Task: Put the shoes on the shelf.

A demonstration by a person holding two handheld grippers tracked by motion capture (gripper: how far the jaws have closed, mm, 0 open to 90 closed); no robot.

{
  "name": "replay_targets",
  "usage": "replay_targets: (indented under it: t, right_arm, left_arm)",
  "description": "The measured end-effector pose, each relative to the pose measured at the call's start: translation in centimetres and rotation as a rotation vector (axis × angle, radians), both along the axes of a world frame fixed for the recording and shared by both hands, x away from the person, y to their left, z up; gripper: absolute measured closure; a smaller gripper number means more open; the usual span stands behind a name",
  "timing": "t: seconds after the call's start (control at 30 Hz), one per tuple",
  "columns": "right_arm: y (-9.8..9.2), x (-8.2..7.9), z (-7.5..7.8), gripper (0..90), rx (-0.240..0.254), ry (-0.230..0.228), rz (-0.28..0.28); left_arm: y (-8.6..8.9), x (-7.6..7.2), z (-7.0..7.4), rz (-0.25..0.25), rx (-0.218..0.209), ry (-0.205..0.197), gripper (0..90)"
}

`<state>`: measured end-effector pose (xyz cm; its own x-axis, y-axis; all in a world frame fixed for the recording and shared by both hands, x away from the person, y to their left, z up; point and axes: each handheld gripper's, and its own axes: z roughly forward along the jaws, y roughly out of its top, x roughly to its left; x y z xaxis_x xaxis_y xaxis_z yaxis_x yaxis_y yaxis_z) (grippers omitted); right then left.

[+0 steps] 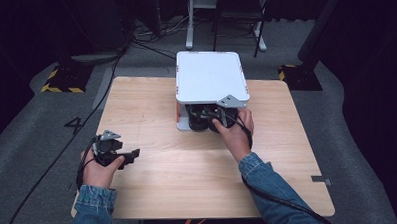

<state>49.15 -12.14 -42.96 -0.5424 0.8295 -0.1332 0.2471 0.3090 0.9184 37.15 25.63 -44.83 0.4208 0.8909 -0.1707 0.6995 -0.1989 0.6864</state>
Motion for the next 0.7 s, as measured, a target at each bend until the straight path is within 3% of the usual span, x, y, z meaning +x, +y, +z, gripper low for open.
replay_targets:
  t: [0.07, 0.23, 0.33, 0.47, 0.63, 0.7]
  right_arm:
    - [-0.4, -0.7, 0.6, 40.7, 0.017, 0.027, 0.023]
    - [-0.9, -2.4, 1.5, 39.1, -0.018, 0.051, 0.092]
    - [-1.7, -4.1, 2.3, 38.9, 0.029, 0.09, 0.144]
    - [-3.2, -5.6, 2.9, 41.9, 0.055, 0.121, 0.181]
    - [-4.9, -6.9, 2.8, 46.8, 0.035, 0.155, 0.209]
    - [-6.0, -7.5, 2.1, 50.4, 0.036, 0.189, 0.218]
  left_arm:
    - [-0.4, 0.3, 0.1, -0.014, -0.011, -0.01, 24.6]
    - [-1.2, 0.4, 0.2, -0.033, -0.009, -0.012, 24.6]
    - [-2.0, 0.2, 0.5, -0.049, -0.013, -0.026, 24.7]
    - [-3.6, 0.1, 1.0, -0.098, -0.009, -0.06, 25.6]
    - [-5.5, 0.1, 0.8, -0.16, -0.01, -0.073, 27.2]
    - [-6.6, 0.2, 0.6, -0.182, -0.003, -0.086, 29.8]
